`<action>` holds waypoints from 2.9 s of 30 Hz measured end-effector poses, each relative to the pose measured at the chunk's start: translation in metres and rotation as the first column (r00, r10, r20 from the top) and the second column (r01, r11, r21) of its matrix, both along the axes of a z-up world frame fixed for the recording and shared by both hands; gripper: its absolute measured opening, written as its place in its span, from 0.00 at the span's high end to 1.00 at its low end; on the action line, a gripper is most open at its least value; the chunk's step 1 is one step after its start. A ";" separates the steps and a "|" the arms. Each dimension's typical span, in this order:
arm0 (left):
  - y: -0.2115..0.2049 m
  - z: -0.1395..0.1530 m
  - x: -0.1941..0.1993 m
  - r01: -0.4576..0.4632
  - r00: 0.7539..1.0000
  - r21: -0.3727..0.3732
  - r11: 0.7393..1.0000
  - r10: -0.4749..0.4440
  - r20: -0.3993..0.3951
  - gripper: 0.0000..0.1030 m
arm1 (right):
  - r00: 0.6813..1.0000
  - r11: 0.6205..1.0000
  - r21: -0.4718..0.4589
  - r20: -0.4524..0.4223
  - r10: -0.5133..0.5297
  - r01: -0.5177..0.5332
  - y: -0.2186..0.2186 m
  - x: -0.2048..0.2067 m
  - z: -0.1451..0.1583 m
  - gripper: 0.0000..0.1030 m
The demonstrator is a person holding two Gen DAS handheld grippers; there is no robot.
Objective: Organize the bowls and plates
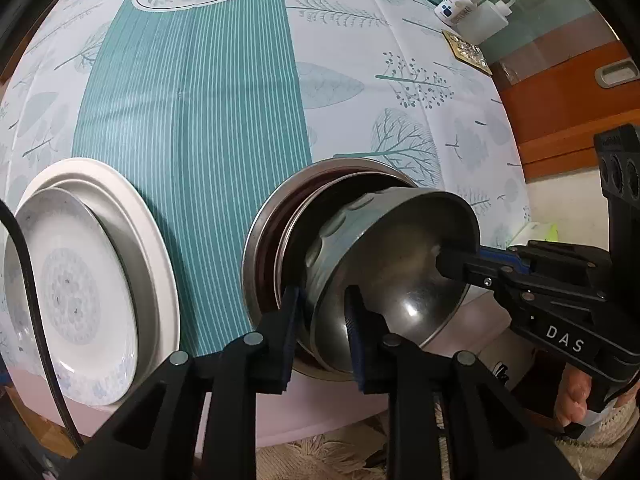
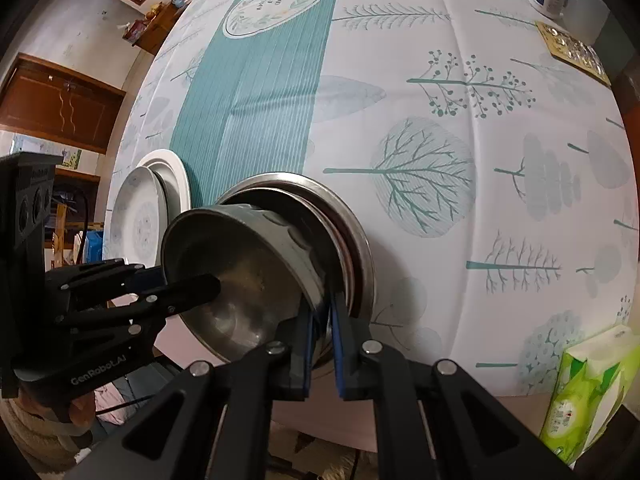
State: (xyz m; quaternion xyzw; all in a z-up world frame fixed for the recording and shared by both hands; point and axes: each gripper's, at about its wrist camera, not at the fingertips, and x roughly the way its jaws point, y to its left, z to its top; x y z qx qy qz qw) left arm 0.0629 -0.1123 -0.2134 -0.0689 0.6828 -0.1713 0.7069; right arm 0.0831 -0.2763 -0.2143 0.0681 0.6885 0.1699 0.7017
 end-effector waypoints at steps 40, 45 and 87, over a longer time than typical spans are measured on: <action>0.036 0.120 -0.003 -0.066 0.919 -0.008 0.998 0.064 0.389 0.13 | 0.941 0.996 0.067 0.330 -0.078 0.059 -0.028 -0.002 0.093 0.49; 0.040 0.105 -0.011 -0.098 0.910 -0.001 0.995 0.090 0.404 0.13 | 0.929 0.995 0.061 0.355 -0.099 0.082 -0.034 -0.007 0.086 0.45; 0.024 -0.045 -0.010 -0.176 0.984 -0.158 0.972 0.179 0.001 0.56 | 0.996 0.994 0.094 0.067 -0.062 0.056 -0.017 -0.008 -0.028 0.53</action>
